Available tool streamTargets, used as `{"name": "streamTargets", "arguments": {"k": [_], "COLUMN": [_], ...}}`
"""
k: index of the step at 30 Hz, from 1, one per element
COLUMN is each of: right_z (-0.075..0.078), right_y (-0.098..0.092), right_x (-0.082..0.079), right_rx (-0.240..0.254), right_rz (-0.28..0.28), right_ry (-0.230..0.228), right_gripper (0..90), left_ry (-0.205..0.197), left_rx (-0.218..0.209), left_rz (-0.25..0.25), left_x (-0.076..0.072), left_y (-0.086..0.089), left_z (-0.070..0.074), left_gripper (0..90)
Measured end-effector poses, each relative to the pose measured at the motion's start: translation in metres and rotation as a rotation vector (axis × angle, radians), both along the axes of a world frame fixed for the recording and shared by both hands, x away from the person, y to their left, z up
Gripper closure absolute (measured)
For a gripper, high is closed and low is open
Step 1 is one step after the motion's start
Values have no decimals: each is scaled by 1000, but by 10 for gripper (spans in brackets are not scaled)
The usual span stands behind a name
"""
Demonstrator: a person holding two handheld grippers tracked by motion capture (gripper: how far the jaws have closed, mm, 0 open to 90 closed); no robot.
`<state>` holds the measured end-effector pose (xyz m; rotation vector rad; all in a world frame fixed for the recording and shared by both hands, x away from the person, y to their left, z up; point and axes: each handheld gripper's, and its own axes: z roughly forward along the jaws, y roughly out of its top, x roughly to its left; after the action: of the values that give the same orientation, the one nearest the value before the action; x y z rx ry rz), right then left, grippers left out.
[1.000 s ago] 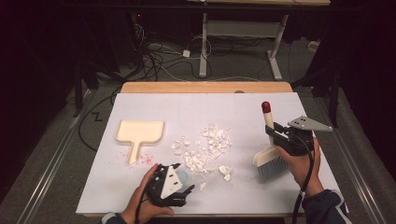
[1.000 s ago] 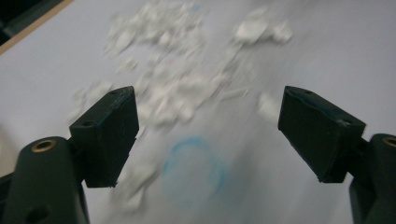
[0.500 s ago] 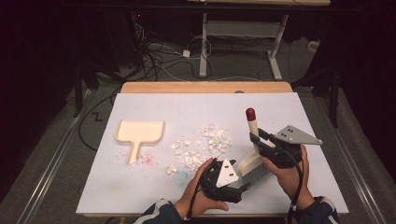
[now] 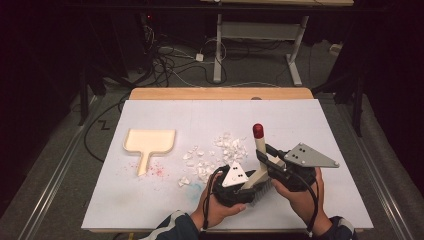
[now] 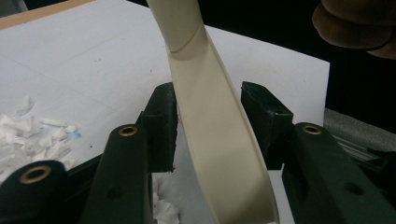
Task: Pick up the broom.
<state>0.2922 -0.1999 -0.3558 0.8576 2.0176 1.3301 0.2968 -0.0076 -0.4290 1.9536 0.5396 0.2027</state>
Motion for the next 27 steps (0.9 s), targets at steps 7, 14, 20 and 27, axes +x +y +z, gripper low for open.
{"name": "streamTargets", "arguments": {"k": [7, 14, 20, 27], "right_z": [9, 23, 15, -18], "right_y": [-5, -24, -40, -31], "right_x": [-6, -14, -16, -11], "right_rx": [33, 12, -59, -221], "right_rz": [65, 220, 365, 531], "right_ry": [-25, -51, 12, 128], "right_gripper": [658, 448, 391, 364], "left_ry": [21, -47, -82, -90], "left_rx": [-4, 63, 108, 127], "left_rz": [-34, -110, -199, -315], "left_x": [3, -2, -9, -19], "left_y": [18, 40, 55, 61], "left_z": [9, 24, 30, 32], "left_gripper": [631, 644, 644, 644]}}
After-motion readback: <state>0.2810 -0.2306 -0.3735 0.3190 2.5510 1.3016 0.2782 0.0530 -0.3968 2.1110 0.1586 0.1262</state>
